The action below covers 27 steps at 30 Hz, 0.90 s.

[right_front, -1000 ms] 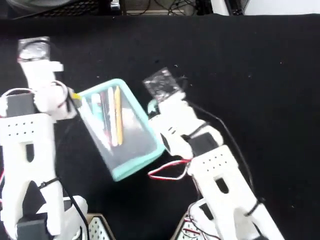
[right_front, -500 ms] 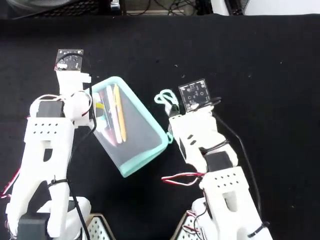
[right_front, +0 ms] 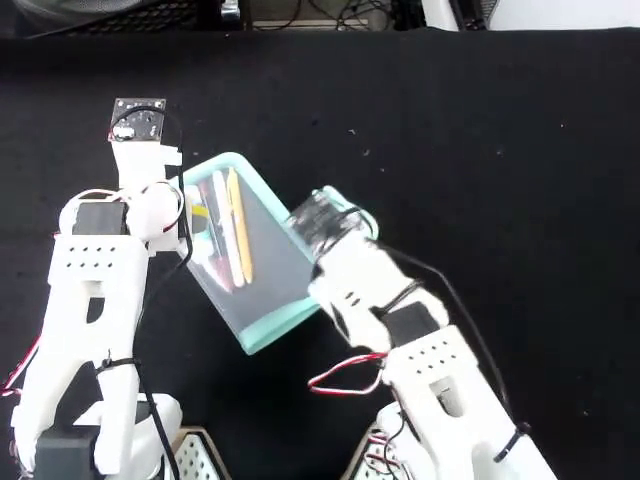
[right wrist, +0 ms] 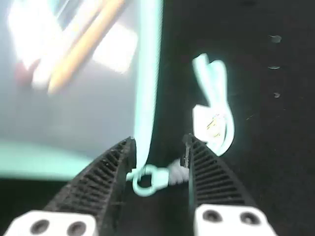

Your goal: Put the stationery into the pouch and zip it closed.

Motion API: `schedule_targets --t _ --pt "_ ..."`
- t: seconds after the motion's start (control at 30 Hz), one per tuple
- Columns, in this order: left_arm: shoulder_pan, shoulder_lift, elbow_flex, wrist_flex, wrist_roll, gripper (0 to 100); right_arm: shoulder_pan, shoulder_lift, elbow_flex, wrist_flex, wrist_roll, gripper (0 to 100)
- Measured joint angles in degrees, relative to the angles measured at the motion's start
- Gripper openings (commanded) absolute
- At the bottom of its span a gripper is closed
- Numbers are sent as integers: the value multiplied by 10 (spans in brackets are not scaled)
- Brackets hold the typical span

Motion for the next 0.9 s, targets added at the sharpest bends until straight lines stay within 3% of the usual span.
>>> schedule_targets --t 0.23,0.33,0.4,0.63,0.9 --pt "0 0 0 0 0 246 38 0 0 36 111 160" --pt "0 0 0 0 0 246 57 0 0 42 155 251" --pt "0 0 0 0 0 246 64 3 2 44 164 306" --pt "0 0 0 0 0 246 64 62 10 41 174 265" --pt "0 0 0 0 0 246 64 197 10 -37 208 265"
